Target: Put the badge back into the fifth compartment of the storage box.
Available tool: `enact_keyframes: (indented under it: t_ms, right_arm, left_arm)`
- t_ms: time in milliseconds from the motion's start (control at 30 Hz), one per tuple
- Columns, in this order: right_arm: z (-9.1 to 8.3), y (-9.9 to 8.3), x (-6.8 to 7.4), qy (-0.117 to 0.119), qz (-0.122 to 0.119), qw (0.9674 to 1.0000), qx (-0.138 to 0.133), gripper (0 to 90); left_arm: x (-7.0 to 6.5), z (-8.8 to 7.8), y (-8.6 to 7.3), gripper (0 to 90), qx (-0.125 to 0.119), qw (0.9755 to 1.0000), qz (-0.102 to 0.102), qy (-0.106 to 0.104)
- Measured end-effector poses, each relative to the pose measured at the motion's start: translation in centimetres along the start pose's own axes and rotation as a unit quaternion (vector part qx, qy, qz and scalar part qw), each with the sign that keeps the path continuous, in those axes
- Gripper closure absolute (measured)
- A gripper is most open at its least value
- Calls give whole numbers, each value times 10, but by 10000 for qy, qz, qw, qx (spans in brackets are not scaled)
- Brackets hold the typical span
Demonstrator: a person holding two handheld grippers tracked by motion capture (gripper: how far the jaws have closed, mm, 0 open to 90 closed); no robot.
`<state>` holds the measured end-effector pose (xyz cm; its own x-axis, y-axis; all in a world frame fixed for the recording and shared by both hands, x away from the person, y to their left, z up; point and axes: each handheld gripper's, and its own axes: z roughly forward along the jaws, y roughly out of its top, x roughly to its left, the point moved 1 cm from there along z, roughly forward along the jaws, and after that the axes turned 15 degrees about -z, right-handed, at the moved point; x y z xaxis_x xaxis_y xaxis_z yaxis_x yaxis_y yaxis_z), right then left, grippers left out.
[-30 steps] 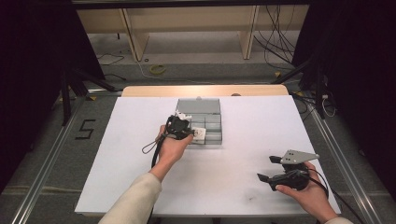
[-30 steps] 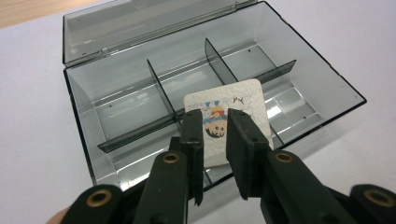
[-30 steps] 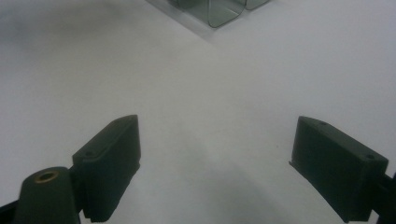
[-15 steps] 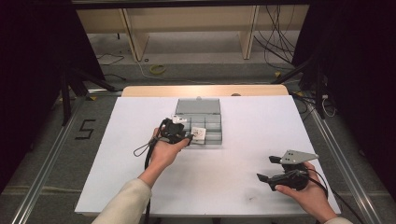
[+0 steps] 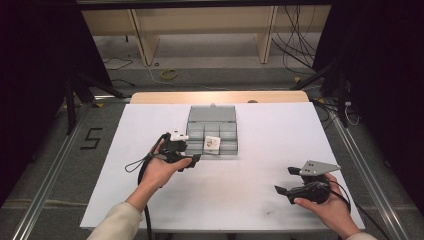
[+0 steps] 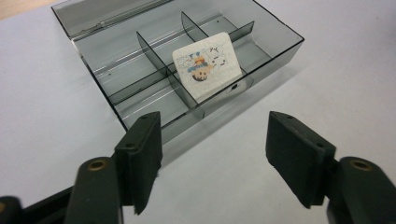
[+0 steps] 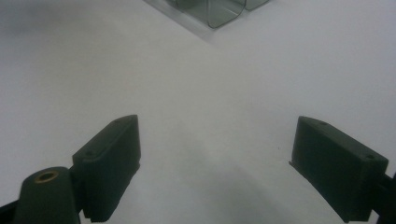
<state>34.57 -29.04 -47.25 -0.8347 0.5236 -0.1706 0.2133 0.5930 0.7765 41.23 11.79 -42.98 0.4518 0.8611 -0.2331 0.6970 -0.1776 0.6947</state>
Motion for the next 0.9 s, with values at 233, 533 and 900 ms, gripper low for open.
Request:
enact_keyframes:
  t_ms: [233, 533, 900]
  right_arm:
    - [0, -1, -1, -17, 19, 10000, 4, 162]
    - [2, 0, 1, 0, 15, 10000, 14, 162]
    - [3, 0, 1, 26, 8, 10000, 25, 162]
  left_arm:
    - [5, -13, -11, 271, -55, 9998, 188, -72]
    - [2, -25, -29, 240, -120, 9991, 347, -199]
    - [-7, -33, -58, 220, -114, 9979, 600, -214]
